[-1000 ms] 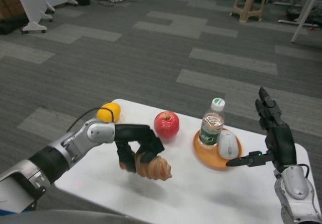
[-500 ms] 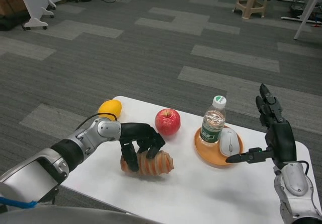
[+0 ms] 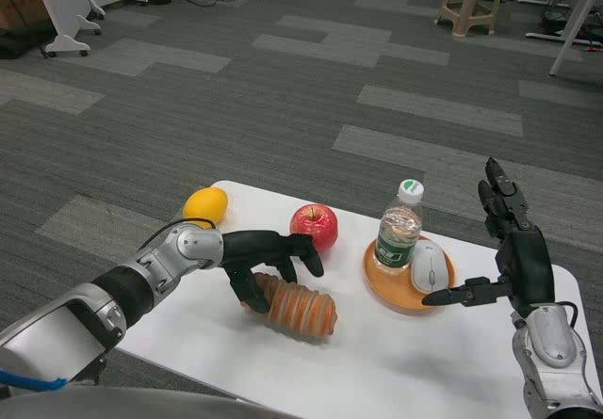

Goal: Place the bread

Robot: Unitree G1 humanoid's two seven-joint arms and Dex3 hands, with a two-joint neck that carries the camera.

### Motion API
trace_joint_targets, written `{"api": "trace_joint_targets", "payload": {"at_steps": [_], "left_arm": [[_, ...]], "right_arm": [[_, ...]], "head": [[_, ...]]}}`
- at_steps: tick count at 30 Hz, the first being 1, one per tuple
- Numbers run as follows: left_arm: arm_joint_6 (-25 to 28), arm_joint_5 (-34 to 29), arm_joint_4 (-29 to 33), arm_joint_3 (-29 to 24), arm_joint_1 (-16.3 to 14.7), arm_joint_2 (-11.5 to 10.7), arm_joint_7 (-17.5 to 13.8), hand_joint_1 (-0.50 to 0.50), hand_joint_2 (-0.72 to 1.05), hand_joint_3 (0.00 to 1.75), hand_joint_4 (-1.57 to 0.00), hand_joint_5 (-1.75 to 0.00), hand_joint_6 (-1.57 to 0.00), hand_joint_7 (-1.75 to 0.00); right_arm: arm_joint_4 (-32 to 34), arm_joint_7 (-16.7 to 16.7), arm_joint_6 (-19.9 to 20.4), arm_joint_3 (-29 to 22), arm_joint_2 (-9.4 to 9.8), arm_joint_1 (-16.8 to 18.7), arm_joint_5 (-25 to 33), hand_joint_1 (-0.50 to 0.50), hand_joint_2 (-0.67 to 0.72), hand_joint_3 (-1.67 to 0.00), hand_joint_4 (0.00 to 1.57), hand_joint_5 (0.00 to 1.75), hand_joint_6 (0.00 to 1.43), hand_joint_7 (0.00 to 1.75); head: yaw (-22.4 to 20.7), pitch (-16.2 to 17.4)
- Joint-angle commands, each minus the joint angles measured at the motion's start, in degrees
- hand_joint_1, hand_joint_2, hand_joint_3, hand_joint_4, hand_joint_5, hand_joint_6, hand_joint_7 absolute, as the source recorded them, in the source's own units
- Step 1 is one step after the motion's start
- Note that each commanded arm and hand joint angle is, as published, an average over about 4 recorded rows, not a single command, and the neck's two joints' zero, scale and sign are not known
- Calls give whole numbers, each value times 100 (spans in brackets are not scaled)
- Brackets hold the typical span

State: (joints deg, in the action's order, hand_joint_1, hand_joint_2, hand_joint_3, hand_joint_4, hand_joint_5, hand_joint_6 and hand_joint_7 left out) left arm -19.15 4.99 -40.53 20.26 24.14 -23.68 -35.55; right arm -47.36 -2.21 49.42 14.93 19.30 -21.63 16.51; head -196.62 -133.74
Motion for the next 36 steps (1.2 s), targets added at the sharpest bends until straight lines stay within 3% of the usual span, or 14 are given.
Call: {"api": "trace_joint_targets", "payload": {"at_steps": [1, 5, 9, 13, 16, 20, 22, 26, 32, 36], "left_arm": [[-45, -91, -16, -83, -107, -115, 8, 50, 105, 24, 0, -72, 0, -73], [-45, -187, -3, -114, -142, -163, -14, 48, 105, 17, 0, -56, 0, -66], [-45, -288, 1, -154, -155, -203, -40, 24, 103, 15, 0, -51, 0, -56], [-45, -345, 1, -154, -164, -260, -62, 12, 85, 9, 0, -51, 0, -56], [-45, -348, 1, -162, -170, -284, -73, 3, 52, 9, 0, -51, 0, -56], [-84, -341, 8, -206, -188, -301, -80, -13, -48, 9, 0, -51, 0, -49], [-141, -343, 10, -237, -199, -304, -77, -14, -61, 9, 0, -51, 0, -49], [-207, -359, 10, -272, -223, -312, -75, -17, -72, 9, 0, -51, 0, -49], [-220, -416, 107, -461, -322, -321, -75, -17, -72, 9, 0, -51, 0, -49], [-229, -464, 493, -795, -471, -321, -75, -17, -66, 9, 0, -51, 0, -49]], "right_arm": [[12, -7, 32, -20, 17, 32, 10, -25, 9, 0, 0, 0, 0, 0], [-1, -7, 37, -16, 22, 23, 10, -25, 9, 0, 0, 0, 0, 0], [-23, -7, 32, -16, 26, -4, 10, -25, 6, 0, 0, 0, 0, 0], [-41, -7, 32, -16, 30, -12, 10, -25, 6, 0, 0, 0, 0, 0], [-52, -7, 32, -16, 30, -23, 10, -25, 9, 0, 0, 0, 0, 0], [-54, -7, 32, -16, 30, -26, 10, -25, 6, 0, 0, 0, 0, 0], [-52, -7, 32, -16, 30, -26, 10, -25, 4, 0, 0, 0, 0, 0], [-43, -7, 35, -18, 30, -26, 10, -25, 3, 0, 0, 0, 0, 0], [-14, -7, 32, -25, 26, -17, 10, -25, 3, 0, 0, 0, 0, 0], [8, -7, 37, -25, 24, -10, 10, -25, 3, 0, 0, 0, 0, 0]], "head": [[-20, 2], [-33, 15], [-50, 33], [-67, 49], [-67, 58], [-73, 63], [-83, 71], [-91, 74], [-107, 63], [-130, 61]]}}
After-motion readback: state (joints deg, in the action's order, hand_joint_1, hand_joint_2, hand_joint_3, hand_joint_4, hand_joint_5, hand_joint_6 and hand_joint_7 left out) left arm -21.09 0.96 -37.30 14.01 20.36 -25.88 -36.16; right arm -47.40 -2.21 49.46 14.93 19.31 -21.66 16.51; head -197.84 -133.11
